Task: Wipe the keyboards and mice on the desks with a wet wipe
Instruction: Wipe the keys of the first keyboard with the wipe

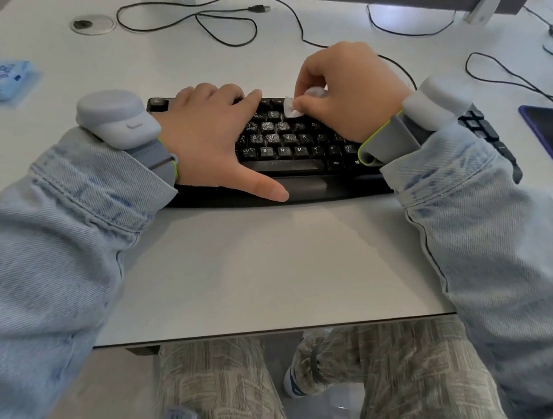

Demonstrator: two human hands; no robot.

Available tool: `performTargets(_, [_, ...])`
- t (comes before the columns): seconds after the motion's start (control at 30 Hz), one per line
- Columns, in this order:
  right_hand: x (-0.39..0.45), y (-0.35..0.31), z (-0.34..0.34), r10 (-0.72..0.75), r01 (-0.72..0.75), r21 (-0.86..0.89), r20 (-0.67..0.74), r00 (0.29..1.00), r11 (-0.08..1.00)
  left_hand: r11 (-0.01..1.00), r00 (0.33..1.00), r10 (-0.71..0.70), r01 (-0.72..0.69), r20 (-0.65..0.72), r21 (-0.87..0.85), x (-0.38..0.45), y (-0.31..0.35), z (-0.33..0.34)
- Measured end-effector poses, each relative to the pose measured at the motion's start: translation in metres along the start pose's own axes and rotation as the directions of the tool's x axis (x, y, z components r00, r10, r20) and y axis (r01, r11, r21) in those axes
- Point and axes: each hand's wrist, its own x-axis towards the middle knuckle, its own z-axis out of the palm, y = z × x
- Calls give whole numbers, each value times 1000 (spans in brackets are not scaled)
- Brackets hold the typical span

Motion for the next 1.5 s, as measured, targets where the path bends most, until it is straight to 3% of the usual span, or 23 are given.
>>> performTargets(0.43, [-3,-2,0,-14,14,38,7,1000,999,1000,1000,-2,2,-9,9,-2,2,0])
performTargets(0.6, [0,3,-2,-4,3,-40,-28,1000,999,1000,1000,2,-2,-9,13,-1,1,0])
performTargets(1.0, [0,-7,6,-83,83,44,-13,997,996,1000,998,25,-25,-52,4,1,11,4])
performTargets(1.13, [-1,7,-5,-25,25,-46,-9,1000,999,998,995,58,-58,-75,10,4,18,6])
performTargets(1.23, [-9,15,-14,20,-19,17,-66,998,1000,997,994,81,-81,-71,2,8,27,5])
performTargets(1.37, [-15,9,-8,-16,14,47,33,999,999,995,992,100,-100,-78,9,15,36,4])
performTargets(1.5, [-11,19,-12,20,-16,-75,55,998,997,996,993,90,-90,-74,3,23,45,0])
